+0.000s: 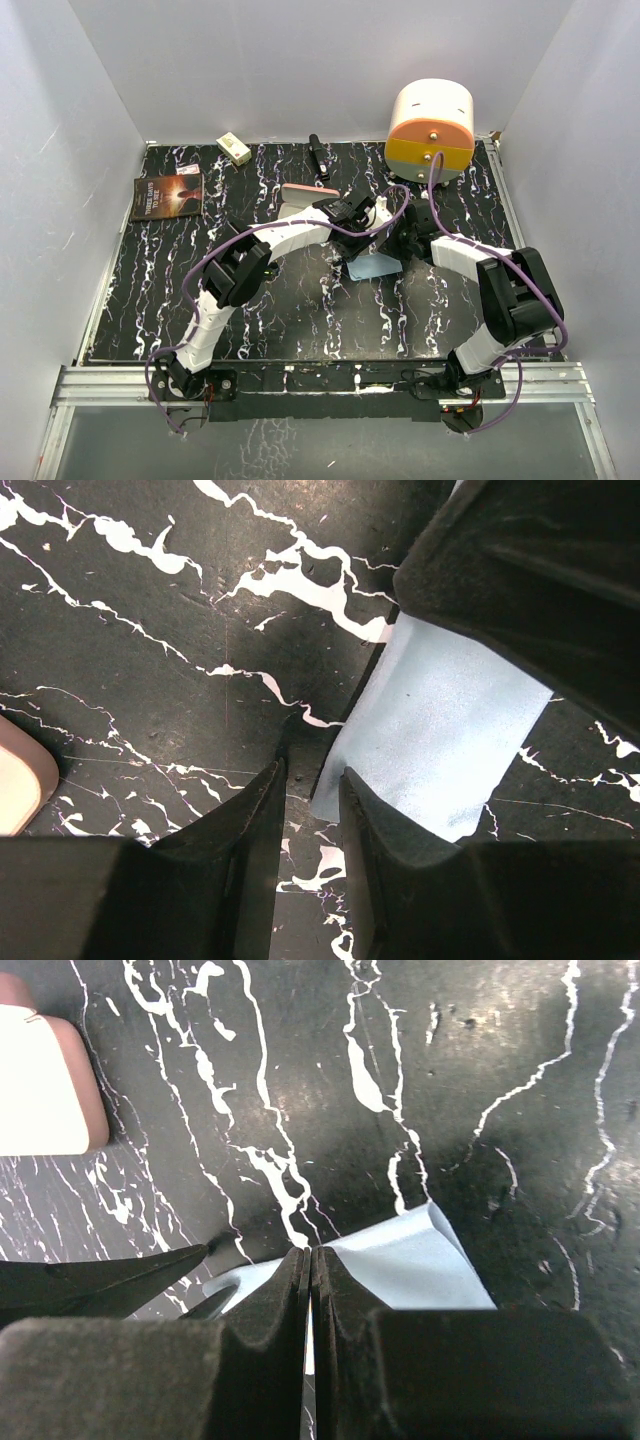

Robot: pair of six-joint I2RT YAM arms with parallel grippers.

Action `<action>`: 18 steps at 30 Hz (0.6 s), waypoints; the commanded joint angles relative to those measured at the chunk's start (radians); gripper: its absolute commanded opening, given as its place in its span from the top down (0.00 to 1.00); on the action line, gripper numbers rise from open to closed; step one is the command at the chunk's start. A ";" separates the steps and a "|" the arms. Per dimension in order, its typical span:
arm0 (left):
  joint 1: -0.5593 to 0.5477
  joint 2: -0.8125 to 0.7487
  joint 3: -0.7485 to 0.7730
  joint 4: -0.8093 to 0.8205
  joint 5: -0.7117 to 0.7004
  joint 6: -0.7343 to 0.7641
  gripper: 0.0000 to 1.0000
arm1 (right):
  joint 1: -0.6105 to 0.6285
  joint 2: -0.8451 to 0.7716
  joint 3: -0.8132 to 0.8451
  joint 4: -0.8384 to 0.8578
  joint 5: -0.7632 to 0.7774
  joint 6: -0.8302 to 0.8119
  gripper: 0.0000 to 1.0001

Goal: Organize the sunglasses
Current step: Adjust the glasses cleaning cloth at the center of the board.

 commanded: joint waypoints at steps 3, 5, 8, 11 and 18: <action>-0.001 -0.049 -0.023 -0.062 0.024 -0.005 0.73 | -0.002 0.055 0.015 0.100 0.008 -0.012 0.92; 0.000 -0.054 -0.028 -0.064 0.024 -0.005 0.73 | -0.001 0.069 0.019 0.090 0.012 -0.013 0.92; -0.001 -0.068 -0.046 -0.059 0.027 -0.005 0.73 | -0.003 0.070 0.015 0.072 0.042 -0.009 0.92; -0.001 -0.078 -0.065 -0.052 0.028 -0.005 0.73 | -0.011 0.059 0.012 0.046 0.088 -0.014 0.92; -0.002 -0.073 -0.076 -0.052 0.035 -0.006 0.74 | -0.091 0.007 0.010 0.042 0.081 -0.036 0.92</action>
